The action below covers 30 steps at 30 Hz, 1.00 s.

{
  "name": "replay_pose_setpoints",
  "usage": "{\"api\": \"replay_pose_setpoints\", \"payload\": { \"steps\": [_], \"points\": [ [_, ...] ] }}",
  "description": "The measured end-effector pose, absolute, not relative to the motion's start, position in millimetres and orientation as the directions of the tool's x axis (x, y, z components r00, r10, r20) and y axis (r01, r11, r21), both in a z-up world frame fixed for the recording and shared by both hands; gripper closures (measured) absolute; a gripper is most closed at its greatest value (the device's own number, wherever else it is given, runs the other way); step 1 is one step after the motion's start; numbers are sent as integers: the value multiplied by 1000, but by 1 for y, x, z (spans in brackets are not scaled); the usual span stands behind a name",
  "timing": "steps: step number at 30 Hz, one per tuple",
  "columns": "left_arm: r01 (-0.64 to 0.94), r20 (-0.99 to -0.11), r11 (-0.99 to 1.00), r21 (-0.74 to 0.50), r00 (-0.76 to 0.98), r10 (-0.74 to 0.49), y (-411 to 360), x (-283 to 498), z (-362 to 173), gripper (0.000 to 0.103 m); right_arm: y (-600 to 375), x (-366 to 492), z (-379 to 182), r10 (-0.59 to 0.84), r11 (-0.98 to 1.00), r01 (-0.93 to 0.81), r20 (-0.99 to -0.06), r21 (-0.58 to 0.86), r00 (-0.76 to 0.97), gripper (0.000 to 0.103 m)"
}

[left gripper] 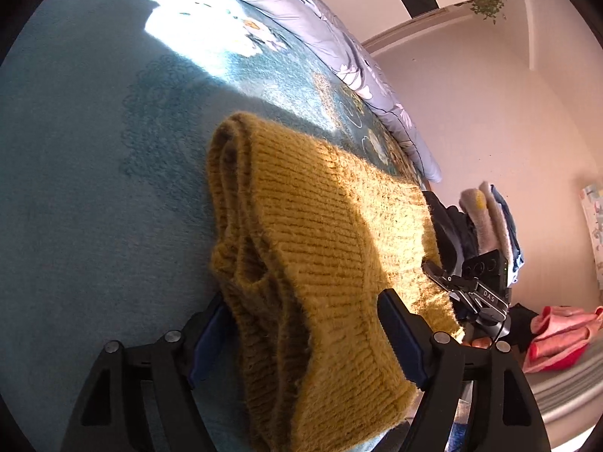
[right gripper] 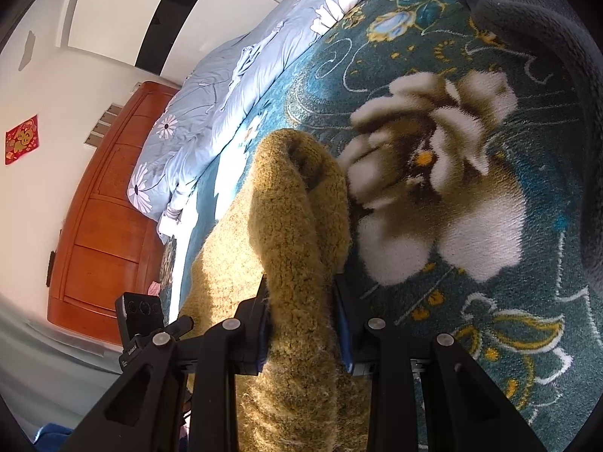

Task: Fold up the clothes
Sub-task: 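Lift the folded sweater with both grippers and carry it to the clothes pile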

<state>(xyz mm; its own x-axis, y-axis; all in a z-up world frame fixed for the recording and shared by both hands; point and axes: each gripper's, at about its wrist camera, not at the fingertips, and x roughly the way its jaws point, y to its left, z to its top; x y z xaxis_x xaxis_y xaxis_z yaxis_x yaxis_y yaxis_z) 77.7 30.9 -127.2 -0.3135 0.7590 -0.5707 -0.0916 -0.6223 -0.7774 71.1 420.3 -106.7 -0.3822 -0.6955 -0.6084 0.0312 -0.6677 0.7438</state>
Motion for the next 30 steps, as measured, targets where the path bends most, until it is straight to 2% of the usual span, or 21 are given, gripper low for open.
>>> {"api": "replay_pose_setpoints", "payload": {
  "steps": [2, 4, 5, 6, 12, 17, 22, 30],
  "points": [
    [-82, -545, -593, -801, -313, 778, 28, 77, -128, 24, 419, 71, -105, -687, -678, 29, -619, 735, -382, 72],
    [-66, -530, -576, -815, -318, 786, 24, 77, -130, 32, 419, 71, -103, -676, -690, 28, -630, 724, -382, 72],
    [-54, -529, -572, -818, -319, 786, 22, 77, -131, 44, 418, 71, -102, -669, -698, 29, -636, 716, -384, 72],
    [-42, -527, -567, -823, -320, 788, 20, 78, -134, 50, 417, 72, -100, -663, -704, 30, -641, 710, -386, 72],
    [-35, -528, -573, -819, -345, 776, 21, 83, -129, 62, 409, 75, -86, -626, -743, 29, -680, 668, -381, 74],
    [-90, -505, -569, -818, -363, 783, 27, 86, -106, 64, 404, 77, -64, -631, -747, 76, -669, 661, -393, 74],
    [-216, -473, -571, -792, -375, 797, 41, 86, -57, 64, 404, 83, -26, -638, -746, 143, -639, 650, -429, 75],
    [-442, -348, -502, -744, -385, 855, 89, 68, 48, 64, 449, 101, 82, -625, -754, 263, -536, 602, -567, 75]
  ]
}}
